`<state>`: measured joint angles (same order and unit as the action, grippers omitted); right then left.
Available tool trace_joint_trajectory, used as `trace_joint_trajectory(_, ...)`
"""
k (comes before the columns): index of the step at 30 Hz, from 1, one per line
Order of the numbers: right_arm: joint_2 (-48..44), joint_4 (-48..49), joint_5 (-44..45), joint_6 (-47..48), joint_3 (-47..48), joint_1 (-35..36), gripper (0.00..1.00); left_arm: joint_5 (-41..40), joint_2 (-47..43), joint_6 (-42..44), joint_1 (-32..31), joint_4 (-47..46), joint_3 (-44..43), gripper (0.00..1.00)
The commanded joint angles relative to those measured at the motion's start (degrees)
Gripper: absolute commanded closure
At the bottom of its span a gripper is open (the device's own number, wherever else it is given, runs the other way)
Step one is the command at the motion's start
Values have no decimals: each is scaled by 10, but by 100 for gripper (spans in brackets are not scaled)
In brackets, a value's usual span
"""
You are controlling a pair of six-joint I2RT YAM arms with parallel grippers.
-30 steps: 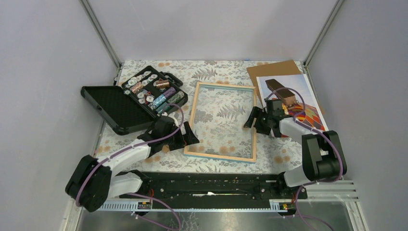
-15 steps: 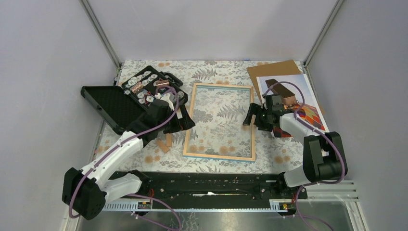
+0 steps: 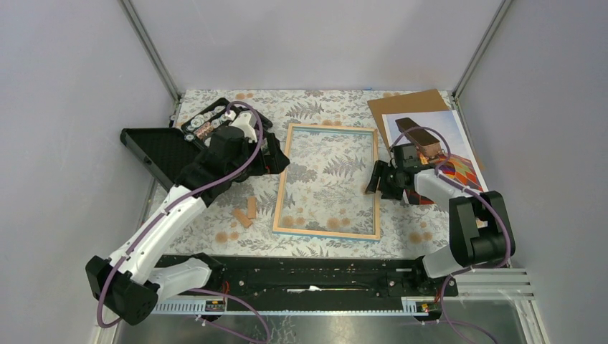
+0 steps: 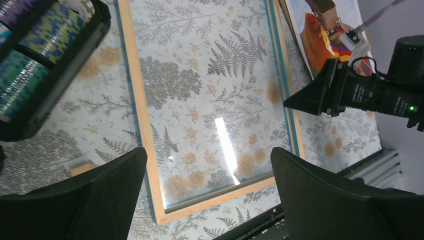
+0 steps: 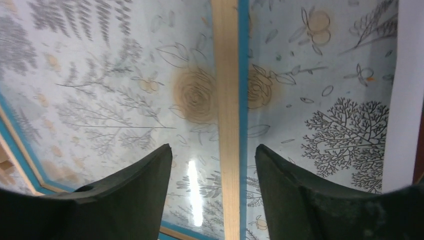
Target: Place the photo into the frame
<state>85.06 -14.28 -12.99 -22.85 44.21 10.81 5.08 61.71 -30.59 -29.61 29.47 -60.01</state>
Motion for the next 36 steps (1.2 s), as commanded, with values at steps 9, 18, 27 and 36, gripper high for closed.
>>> trace_joint_trajectory(9,-37,19,59,-13,-75,16,60,-66,82,42,4,-11,16,2)
trace_joint_trajectory(18,-112,44,11,-59,-95,17,78,-107,215,24,6,-24,-78,2)
trace_joint_trajectory(27,-156,62,14,-68,-87,29,87,-155,271,28,6,-41,-140,2)
trace_joint_trajectory(36,-145,72,25,-74,-87,37,85,-147,272,47,7,-49,-148,2)
